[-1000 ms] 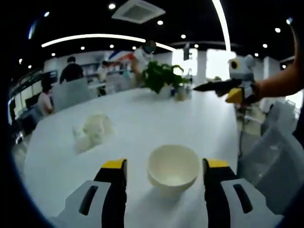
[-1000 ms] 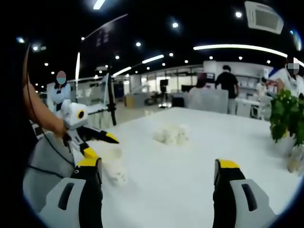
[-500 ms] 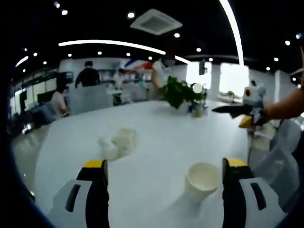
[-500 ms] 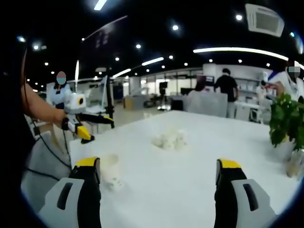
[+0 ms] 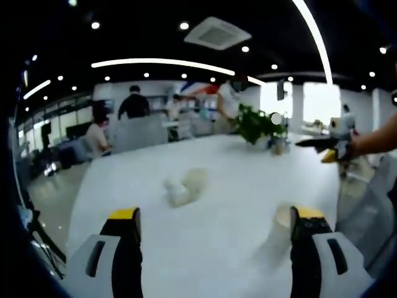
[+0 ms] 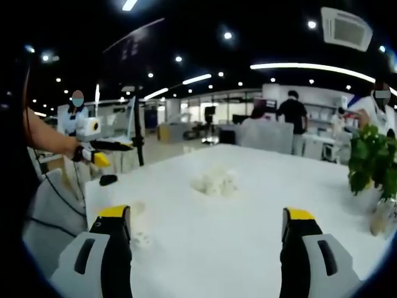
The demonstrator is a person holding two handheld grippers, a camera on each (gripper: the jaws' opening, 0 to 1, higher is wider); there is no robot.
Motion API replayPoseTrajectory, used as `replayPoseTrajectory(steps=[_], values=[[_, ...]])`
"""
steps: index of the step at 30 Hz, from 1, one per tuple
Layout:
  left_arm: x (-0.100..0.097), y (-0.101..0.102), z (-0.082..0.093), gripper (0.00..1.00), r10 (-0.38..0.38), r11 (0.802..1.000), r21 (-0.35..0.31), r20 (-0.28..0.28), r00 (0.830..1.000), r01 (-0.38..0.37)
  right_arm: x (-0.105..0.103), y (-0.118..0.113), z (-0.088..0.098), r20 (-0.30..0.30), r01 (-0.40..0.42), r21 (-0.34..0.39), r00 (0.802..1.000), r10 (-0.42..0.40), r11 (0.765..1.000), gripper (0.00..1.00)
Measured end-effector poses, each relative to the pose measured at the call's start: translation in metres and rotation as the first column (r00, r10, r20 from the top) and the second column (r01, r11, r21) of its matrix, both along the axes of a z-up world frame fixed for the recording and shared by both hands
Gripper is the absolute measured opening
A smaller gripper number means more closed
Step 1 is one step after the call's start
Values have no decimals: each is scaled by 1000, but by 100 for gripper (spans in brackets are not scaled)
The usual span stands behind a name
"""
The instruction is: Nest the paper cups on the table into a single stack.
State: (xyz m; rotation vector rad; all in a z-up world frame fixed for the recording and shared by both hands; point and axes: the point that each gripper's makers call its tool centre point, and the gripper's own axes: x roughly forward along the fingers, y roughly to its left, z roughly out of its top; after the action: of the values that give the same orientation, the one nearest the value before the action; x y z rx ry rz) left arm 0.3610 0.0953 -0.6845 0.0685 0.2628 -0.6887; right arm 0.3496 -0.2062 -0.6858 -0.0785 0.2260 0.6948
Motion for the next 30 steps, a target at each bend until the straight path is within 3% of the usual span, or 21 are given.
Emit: replayPoseTrajectory(steps=[8,20,27,30], values=[[-7,14,1,98,15,1000,19,-4,1000,-15,9,-2,1,-3,20,14,1000,-20,1000,100],[-9,22,16,98,42,999,4,11,999,-42,11,5,9,11,9,7,1000,-9,1000,100],[-9,36,11,98,40,999,-19,-22,999,-41,11,12,17,28,25,-6,999,-25,1000,100],[-4,42,14,98,40,999,-6,-4,999,-40,11,14,29,32,60,2,998,-60,998,100]])
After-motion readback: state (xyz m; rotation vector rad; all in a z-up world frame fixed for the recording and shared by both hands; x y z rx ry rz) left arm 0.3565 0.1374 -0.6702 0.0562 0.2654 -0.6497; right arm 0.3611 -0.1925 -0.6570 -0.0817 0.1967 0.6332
